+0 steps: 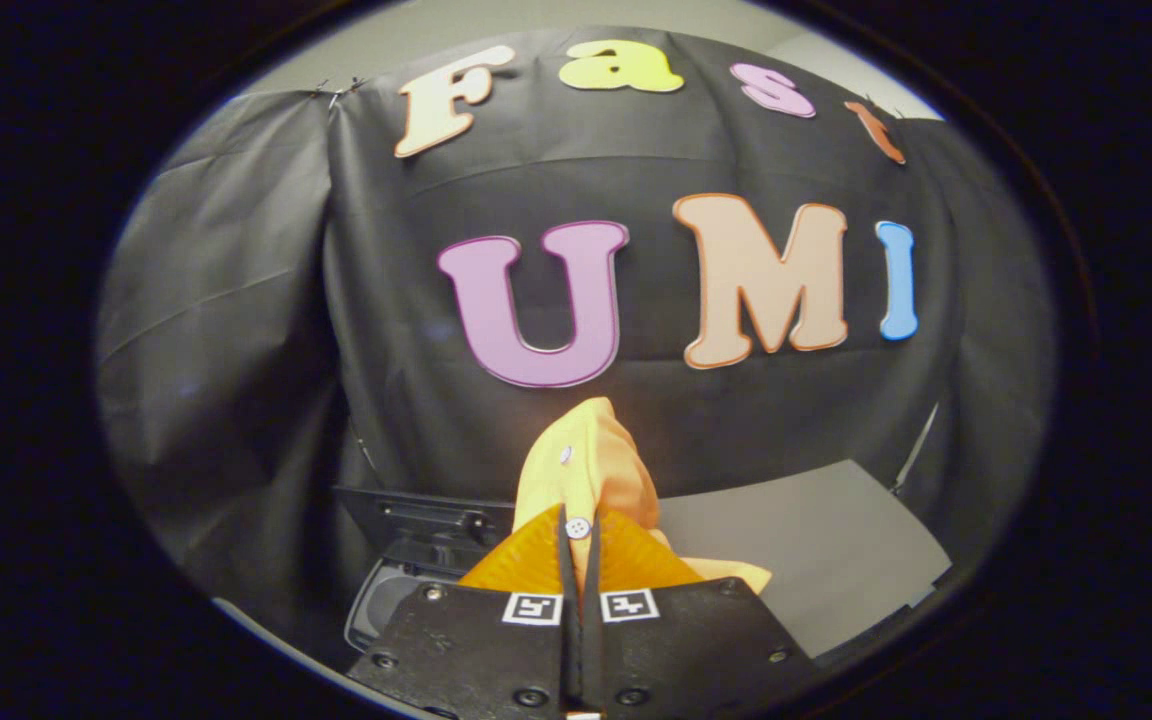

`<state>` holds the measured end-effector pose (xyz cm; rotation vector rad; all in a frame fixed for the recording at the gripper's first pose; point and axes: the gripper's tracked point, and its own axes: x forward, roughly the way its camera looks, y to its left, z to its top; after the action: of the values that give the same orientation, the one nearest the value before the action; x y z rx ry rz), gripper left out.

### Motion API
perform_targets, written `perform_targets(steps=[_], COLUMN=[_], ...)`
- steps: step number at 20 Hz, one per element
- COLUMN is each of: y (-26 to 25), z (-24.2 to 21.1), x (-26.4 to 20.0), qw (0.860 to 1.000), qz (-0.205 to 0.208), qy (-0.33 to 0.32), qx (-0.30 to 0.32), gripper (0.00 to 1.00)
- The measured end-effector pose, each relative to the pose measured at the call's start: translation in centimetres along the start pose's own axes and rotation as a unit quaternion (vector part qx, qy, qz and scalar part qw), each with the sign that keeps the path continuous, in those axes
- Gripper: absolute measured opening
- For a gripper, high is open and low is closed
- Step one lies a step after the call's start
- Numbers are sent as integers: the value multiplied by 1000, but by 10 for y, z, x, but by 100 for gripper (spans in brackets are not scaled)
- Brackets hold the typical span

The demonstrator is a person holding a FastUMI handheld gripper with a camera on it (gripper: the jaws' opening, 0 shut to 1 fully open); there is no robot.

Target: Put the clothes into the washing machine and then close the washing machine lid.

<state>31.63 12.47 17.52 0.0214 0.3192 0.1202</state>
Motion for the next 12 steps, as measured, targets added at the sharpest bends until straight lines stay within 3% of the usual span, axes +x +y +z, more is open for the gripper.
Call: perform_targets(steps=[9,12], y=[120,153], z=[17,7], x=[13,22], qw=[991,989], qz=[55,65], qy=[-113,-126], qx=[44,30], gripper=[0,0])
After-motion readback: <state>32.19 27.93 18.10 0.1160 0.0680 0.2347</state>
